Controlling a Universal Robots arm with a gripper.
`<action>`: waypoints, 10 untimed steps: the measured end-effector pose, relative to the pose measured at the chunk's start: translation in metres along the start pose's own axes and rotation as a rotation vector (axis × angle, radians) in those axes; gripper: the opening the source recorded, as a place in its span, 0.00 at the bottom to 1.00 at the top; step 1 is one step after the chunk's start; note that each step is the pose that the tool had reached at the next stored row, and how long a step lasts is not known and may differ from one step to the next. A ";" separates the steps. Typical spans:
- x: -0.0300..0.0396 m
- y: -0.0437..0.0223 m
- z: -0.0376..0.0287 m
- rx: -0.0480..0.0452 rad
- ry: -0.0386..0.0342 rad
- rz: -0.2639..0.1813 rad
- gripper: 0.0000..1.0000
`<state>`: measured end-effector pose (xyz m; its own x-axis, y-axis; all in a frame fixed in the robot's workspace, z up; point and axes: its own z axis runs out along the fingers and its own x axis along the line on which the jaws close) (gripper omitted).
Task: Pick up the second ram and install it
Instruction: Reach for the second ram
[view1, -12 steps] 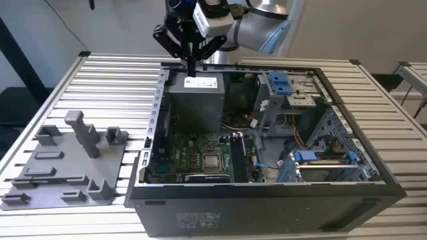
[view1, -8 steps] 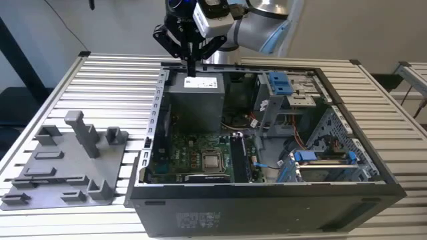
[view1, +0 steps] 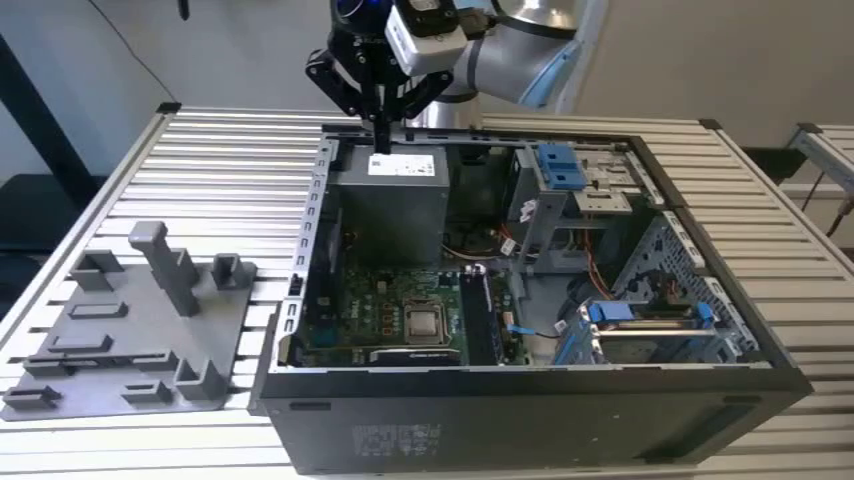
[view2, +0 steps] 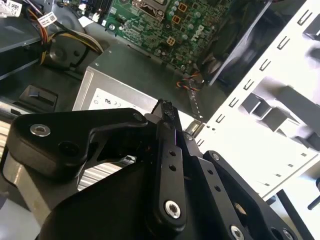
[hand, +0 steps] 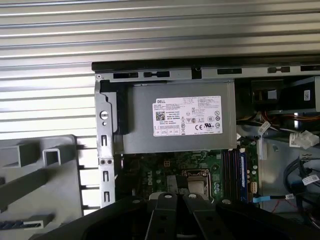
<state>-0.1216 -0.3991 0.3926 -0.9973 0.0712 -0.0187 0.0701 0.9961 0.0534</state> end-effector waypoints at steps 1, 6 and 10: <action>0.0000 0.0000 0.0000 0.0001 0.0000 0.000 0.11; 0.0003 0.0000 0.0000 0.0000 0.0000 0.000 0.11; 0.0048 -0.0003 -0.0002 0.0001 0.0000 0.000 0.11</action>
<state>-0.1264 -0.3990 0.3927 -0.9973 0.0713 -0.0187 0.0702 0.9961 0.0532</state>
